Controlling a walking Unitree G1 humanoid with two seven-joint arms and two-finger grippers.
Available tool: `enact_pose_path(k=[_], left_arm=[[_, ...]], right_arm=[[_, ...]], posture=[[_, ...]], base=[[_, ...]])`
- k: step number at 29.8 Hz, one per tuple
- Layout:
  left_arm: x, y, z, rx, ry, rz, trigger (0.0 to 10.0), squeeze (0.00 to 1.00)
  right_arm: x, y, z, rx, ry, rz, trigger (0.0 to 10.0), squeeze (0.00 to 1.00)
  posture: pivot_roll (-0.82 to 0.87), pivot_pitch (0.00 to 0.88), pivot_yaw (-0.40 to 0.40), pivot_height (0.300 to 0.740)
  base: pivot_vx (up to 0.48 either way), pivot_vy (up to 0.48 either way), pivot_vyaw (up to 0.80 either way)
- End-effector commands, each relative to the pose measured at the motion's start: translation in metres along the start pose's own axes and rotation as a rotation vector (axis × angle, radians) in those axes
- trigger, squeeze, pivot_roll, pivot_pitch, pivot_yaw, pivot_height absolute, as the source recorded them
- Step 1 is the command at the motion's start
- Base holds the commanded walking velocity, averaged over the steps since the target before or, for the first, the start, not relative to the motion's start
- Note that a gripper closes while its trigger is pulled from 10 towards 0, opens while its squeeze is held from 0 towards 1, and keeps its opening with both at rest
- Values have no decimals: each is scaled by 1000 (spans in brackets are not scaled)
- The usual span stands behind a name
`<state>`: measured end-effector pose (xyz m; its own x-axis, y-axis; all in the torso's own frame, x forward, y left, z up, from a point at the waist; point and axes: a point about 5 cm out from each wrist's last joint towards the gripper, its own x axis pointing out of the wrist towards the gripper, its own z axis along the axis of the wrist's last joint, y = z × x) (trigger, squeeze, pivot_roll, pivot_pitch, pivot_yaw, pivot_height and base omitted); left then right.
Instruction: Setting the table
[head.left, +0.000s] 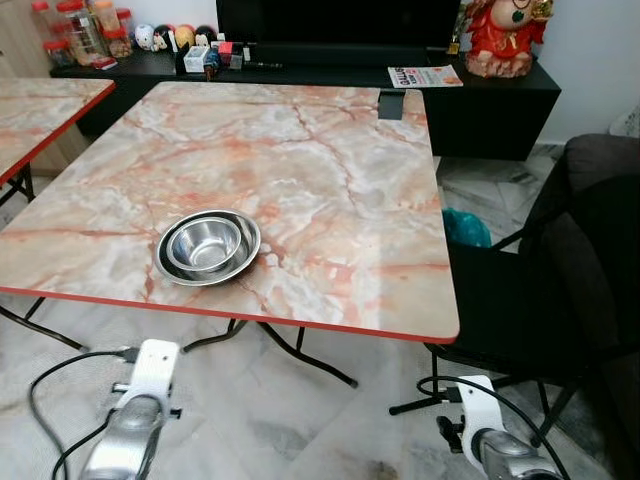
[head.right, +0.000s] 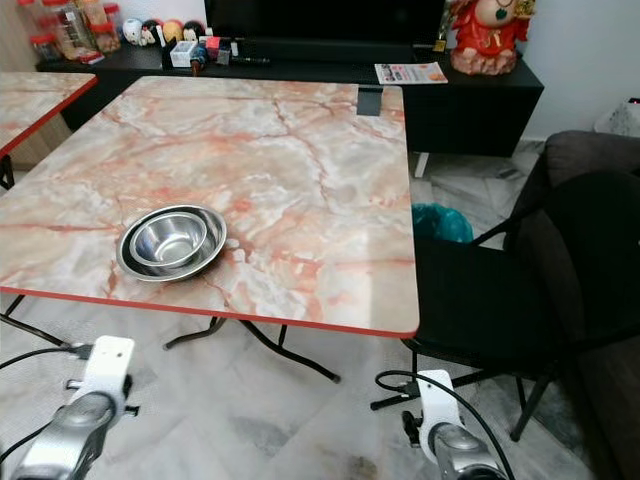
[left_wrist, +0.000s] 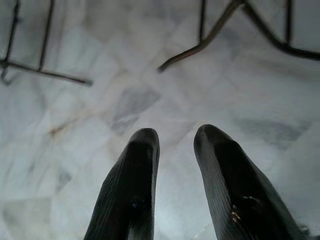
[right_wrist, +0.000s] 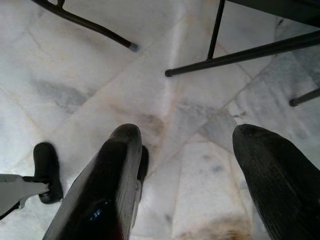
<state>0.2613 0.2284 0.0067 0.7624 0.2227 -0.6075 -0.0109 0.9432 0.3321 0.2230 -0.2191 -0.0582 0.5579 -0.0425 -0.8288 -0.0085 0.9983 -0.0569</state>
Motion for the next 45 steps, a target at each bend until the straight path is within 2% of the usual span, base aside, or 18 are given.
enact_pose_path(k=[1,5,9,12,14,17,21,25,28,31,36,40,45], left_arm=[[8,-6,-4,-13,0,-34,10000,0],[12,-9,-1,-43,-18,-40,10000,0],[16,-37,-16,-107,25,-144,10000,0],[16,-41,-19,-127,43,-150,10000,0],[15,-47,-26,-193,77,-150,10000,0],[13,-53,-34,-221,116,-152,10000,0],[10,-59,-45,-197,151,-161,10000,0],[10,-60,-46,-201,138,-172,10000,0],[9,-62,-49,-164,146,-177,10000,0],[6,-66,-55,-160,171,-176,10000,0],[6,-67,-55,-159,162,-175,10000,0],[6,-67,-55,-156,165,-169,10000,0],[6,-66,-57,-154,168,-166,10000,0]], right_arm=[[1,5,6,47,-38,8,10000,0],[1,5,7,53,-24,-1,10000,0],[3,12,17,126,-38,-23,10000,0],[3,14,17,131,-28,-20,10000,0],[3,18,17,124,-15,-12,10000,0],[4,24,17,124,-11,-2,10000,0],[4,28,15,169,-2,1,10000,0],[5,33,9,142,21,6,10000,0],[5,36,6,159,24,11,10000,0],[5,37,9,176,16,15,10000,0],[5,38,6,181,29,4,10000,0],[4,28,1,183,39,-7,10000,0],[4,26,0,216,44,-18,10000,0]], posture=[[-86,35,8,740],[-94,41,8,740],[-95,46,5,740],[-93,49,3,740],[-92,51,2,740],[-92,51,2,740],[-84,52,-1,740],[-82,50,-1,740],[-94,53,2,740],[-100,55,4,740],[-91,56,1,740],[-91,52,5,740],[-91,44,7,740]], base=[[0,0,0],[0,0,0],[0,0,0],[0,0,0],[0,0,0],[0,0,0],[0,0,0],[0,0,0],[0,0,0],[0,0,0],[0,0,0],[0,270,0],[0,392,-99]])
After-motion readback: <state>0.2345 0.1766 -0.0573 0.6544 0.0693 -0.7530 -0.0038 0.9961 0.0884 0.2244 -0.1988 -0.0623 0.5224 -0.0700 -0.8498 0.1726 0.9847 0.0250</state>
